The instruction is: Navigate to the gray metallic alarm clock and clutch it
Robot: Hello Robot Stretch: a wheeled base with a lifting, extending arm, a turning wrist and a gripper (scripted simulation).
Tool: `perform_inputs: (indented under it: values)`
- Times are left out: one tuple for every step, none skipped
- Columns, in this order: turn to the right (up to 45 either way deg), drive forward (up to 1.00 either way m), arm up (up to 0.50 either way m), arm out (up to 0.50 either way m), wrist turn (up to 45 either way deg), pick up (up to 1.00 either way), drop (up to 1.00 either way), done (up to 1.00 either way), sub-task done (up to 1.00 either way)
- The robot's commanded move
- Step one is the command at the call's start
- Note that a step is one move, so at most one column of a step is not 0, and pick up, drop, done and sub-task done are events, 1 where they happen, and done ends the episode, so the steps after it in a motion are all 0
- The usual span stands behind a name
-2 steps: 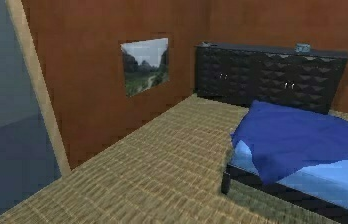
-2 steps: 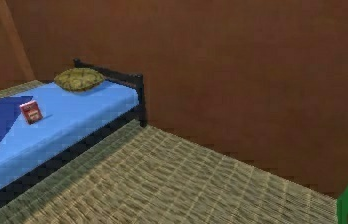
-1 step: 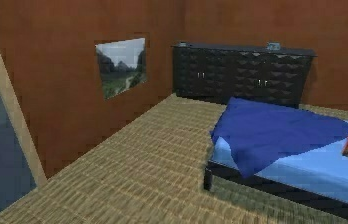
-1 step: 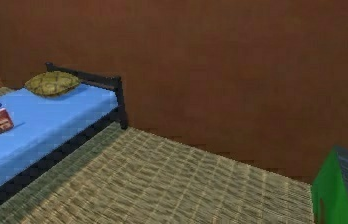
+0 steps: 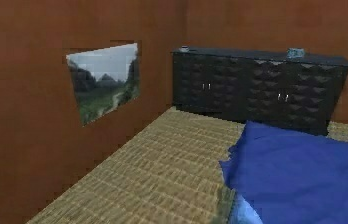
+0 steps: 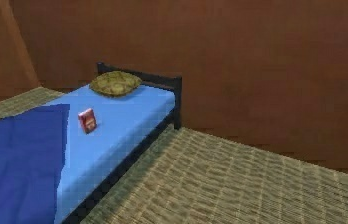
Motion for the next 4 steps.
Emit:
perform_inputs:
  values:
    - [-18.0, 0.00, 0.00, 0.00, 0.0, 0.00, 0.00, 0.00, 0.00]
    - [0.0, 0.40, 0.00, 0.00, 0.0, 0.00, 0.00, 0.00, 0.00]
    - [0.0, 0.10, 0.00, 0.00, 0.0, 0.00, 0.00, 0.00, 0.00]
    - [30.0, 0.00, 0.00, 0.00, 0.0, 0.00, 0.00, 0.00, 0.00]
